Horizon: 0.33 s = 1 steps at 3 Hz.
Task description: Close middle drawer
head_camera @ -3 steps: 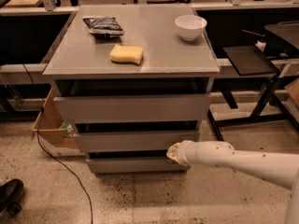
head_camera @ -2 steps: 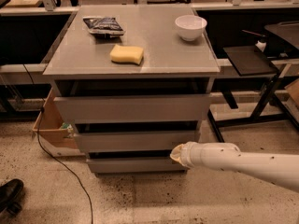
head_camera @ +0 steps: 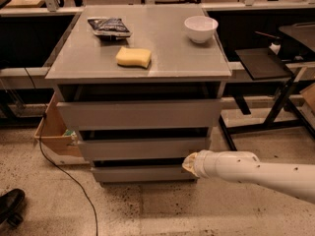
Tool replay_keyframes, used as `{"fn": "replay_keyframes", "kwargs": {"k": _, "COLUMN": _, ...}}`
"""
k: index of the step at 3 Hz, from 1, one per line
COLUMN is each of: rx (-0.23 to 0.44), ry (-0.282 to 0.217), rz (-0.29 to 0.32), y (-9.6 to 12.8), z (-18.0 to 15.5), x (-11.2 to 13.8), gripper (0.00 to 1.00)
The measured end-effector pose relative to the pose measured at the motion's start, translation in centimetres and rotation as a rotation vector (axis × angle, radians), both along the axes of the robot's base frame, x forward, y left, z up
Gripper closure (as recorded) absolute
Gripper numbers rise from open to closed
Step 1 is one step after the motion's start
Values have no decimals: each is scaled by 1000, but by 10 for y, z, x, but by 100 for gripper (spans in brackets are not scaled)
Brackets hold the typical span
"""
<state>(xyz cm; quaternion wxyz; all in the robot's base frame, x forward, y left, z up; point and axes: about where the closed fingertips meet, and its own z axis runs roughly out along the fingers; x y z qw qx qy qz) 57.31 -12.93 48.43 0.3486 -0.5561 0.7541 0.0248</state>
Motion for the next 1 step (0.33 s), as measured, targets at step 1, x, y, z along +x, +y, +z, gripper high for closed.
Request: {"fn": "replay_keyframes", "kwargs": {"k": 1, "rx": 0, "ry": 0, "rz": 0, "y": 0, "z": 0, "x": 0, "gripper": 65}}
